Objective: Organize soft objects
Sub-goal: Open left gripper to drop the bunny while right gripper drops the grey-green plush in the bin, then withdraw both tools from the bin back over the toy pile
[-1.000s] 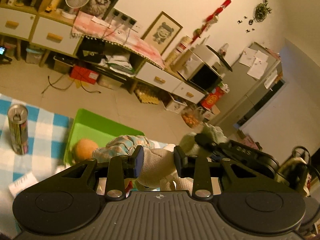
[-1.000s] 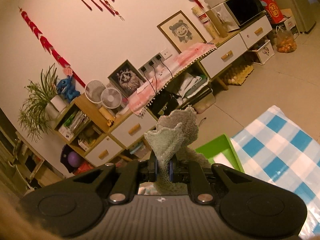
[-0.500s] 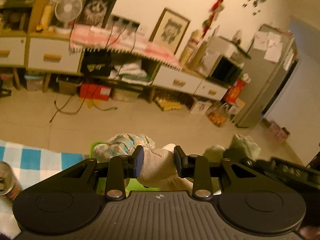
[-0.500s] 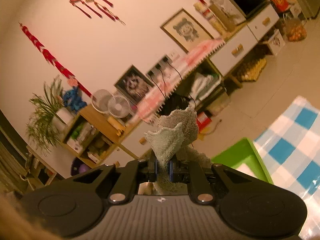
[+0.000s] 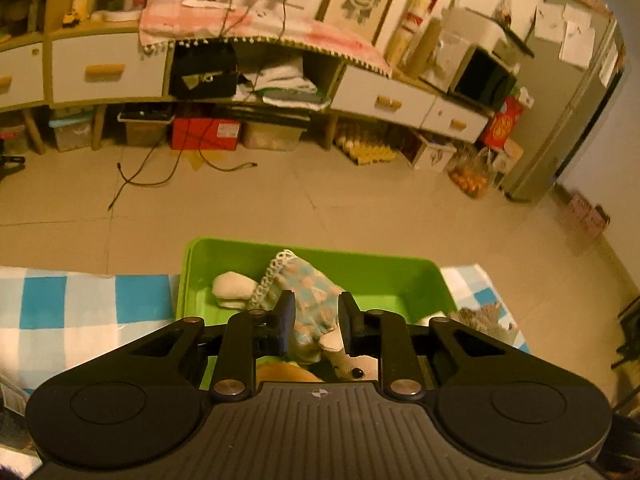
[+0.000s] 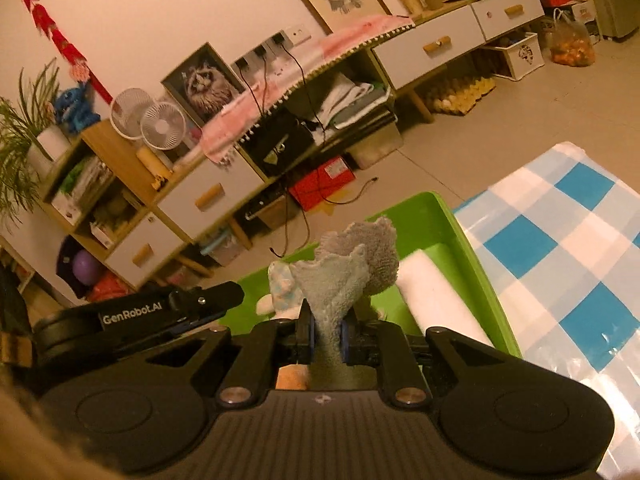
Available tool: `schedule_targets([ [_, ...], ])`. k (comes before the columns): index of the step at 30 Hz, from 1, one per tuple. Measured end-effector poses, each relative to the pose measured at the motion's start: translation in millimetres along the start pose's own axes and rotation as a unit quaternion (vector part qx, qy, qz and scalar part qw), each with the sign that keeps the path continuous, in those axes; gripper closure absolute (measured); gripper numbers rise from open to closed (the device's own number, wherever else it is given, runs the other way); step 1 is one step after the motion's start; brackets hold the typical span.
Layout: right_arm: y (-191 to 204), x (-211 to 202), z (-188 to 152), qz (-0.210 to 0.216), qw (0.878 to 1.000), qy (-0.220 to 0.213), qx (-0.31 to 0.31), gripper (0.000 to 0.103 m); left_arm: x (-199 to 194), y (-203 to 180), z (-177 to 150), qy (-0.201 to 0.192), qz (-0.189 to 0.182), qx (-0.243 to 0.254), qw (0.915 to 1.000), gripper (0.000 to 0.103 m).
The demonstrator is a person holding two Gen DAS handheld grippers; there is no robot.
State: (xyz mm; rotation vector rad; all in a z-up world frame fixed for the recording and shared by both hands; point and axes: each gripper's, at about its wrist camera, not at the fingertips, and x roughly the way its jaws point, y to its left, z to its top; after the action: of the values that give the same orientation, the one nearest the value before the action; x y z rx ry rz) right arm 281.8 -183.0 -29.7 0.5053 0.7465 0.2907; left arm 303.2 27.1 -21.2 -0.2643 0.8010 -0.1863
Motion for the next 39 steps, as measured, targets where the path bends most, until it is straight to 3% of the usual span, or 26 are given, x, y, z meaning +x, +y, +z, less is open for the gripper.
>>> schedule_targets([
  [4,-3.6,1.5,-0.2,-0.006,1.000,0.002,0.008,0.103,1.0,1.8,-2.5,0.011,0.007,0.003,0.9999,0.076],
  [8,-5.0,-2.6,1.4,-0.008,1.000,0.002,0.014,0.103,-2.3,2.0,-0.3,0.008,0.011,0.001,0.9999,0.056],
  [11,-4.0,-7.6,4.2,-0.007,1.000,-0.004,0.018,0.089,-6.4,1.2,-0.2,0.004,0.015,0.003,0.9999,0.044],
  [13,-2.7,-11.8,7.1,-0.006,1.000,-0.010,0.024,0.073,-10.3,0.0,-0.4,0.001,0.018,0.006,0.9998,0.036],
  [17,-4.8,-24.9,11.3,-0.008,0.999,-0.023,0.033,0.063,-17.8,-3.9,-0.6,0.003,0.020,0.013,0.9997,0.023],
  [22,-4.9,-40.7,13.3,-0.025,0.999,-0.027,0.036,0.056,-29.6,-9.1,-4.8,0.008,0.020,0.016,0.9996,0.020],
  [39,2.6,-106.3,-1.8,-0.067,0.997,-0.011,0.032,0.050,-88.7,-26.8,-38.8,0.008,0.014,0.009,0.9998,0.010],
])
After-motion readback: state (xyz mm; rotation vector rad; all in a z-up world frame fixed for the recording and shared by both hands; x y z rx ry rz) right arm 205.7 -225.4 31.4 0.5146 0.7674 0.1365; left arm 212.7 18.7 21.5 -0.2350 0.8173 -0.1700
